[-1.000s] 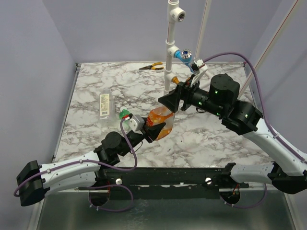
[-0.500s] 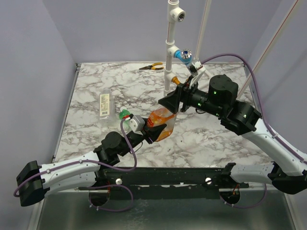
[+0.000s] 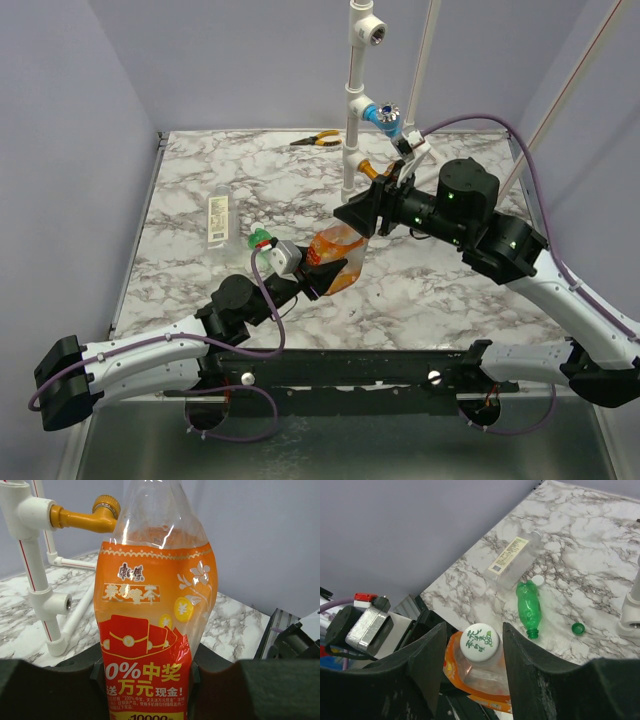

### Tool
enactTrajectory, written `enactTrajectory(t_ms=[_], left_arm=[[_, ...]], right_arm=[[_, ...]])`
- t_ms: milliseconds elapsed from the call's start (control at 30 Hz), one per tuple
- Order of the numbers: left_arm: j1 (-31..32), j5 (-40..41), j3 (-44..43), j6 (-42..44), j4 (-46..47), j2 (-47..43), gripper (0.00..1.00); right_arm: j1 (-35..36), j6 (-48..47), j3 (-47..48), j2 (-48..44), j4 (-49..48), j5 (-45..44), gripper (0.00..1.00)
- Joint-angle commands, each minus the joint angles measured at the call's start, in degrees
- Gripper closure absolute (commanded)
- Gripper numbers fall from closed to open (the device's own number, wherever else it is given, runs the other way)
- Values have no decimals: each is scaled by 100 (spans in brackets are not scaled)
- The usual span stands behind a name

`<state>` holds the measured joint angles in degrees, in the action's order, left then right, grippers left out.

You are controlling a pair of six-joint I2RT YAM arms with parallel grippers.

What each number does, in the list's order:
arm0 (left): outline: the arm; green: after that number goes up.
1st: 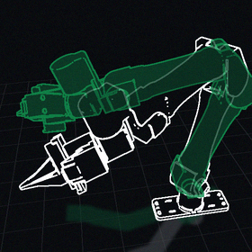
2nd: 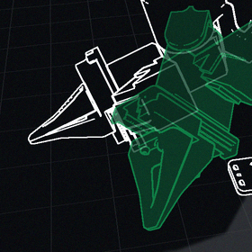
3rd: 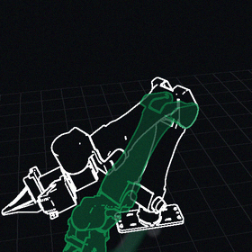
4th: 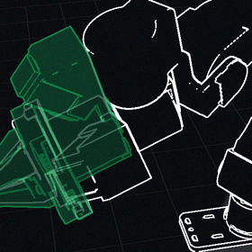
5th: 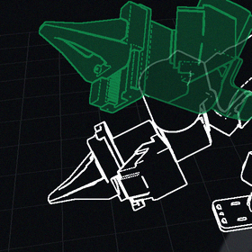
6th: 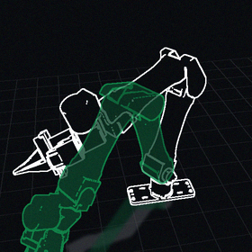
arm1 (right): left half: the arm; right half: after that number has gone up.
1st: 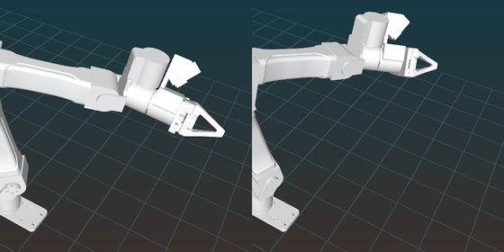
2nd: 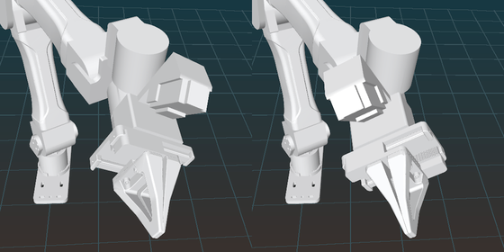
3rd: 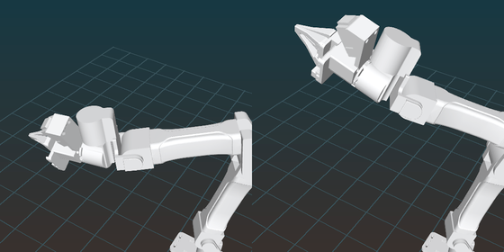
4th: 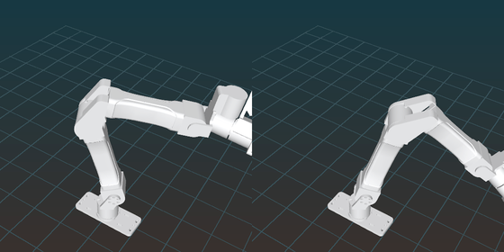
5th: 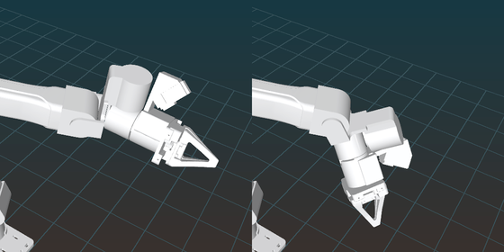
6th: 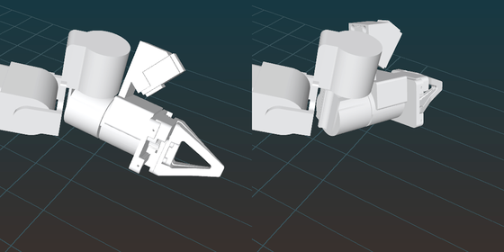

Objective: Screw on the bottle caps
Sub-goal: Screw the bottle cap onto the plastic bottle.

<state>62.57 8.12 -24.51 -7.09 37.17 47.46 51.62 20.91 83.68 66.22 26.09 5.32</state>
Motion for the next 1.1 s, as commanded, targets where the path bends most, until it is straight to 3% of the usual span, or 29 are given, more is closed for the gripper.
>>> enactTrajectory(t_ms=[0,500,733,1067], left_arm=[[-51,-162,-68,-64,45,-42,100],[-69,-214,-106,-52,23,4,100],[-70,-243,-324,148,-42,233,100],[-70,32,-812,586,-34,733,100]], right_arm=[[-33,-66,-106,-102,-82,57,48],[-28,-48,-174,-121,-40,-90,59],[-35,8,68,136,347,-235,69],[-24,241,538,482,1127,-835,73]])
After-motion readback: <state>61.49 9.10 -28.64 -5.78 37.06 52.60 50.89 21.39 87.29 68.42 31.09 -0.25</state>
